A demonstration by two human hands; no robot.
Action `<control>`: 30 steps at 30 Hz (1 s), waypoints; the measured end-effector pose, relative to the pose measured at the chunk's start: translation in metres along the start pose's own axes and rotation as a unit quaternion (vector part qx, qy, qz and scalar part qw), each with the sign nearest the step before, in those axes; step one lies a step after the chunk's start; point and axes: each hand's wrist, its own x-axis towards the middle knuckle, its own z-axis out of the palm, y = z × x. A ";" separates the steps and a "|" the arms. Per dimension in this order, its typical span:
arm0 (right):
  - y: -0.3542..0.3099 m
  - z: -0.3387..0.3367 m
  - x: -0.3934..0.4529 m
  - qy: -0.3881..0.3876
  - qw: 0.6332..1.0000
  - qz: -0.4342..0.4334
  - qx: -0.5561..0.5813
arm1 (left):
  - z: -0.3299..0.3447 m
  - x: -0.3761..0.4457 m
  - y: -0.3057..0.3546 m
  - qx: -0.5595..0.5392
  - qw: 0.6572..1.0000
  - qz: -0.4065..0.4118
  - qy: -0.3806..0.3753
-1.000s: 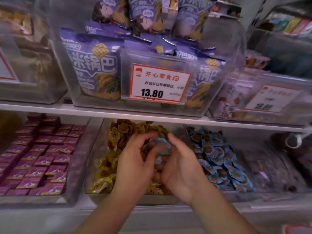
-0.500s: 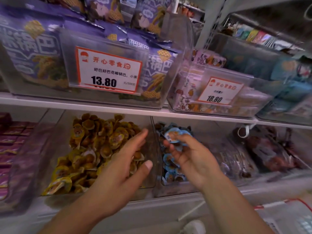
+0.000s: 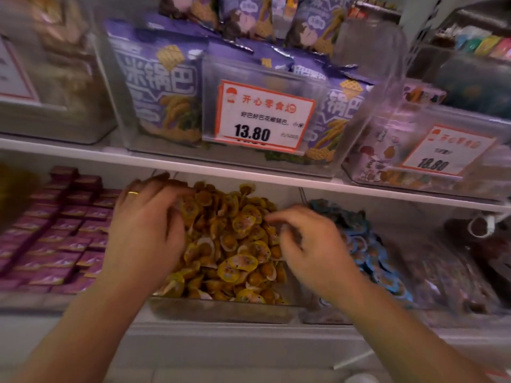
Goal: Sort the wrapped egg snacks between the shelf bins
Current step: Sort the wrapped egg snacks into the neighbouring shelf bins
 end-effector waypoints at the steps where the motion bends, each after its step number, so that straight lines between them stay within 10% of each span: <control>1: -0.019 0.016 0.007 -0.088 0.996 -0.026 0.021 | -0.003 -0.003 -0.006 -0.006 1.000 -0.022 -0.013; 5: -0.066 0.093 0.035 -0.338 0.937 -0.078 0.046 | -0.005 -0.020 -0.022 -0.019 0.996 -0.041 -0.082; 11: -0.050 0.132 0.048 -0.416 0.901 -0.103 -0.071 | -0.008 -0.022 -0.041 -0.002 0.991 -0.015 -0.133; 25: 0.032 0.065 0.080 -0.389 0.869 -0.049 -0.302 | -0.012 -0.025 -0.045 -0.036 0.992 0.000 -0.118; 30: -0.002 0.086 0.063 -0.273 0.932 -0.156 -0.178 | -0.006 -0.023 -0.042 -0.037 0.995 -0.002 -0.094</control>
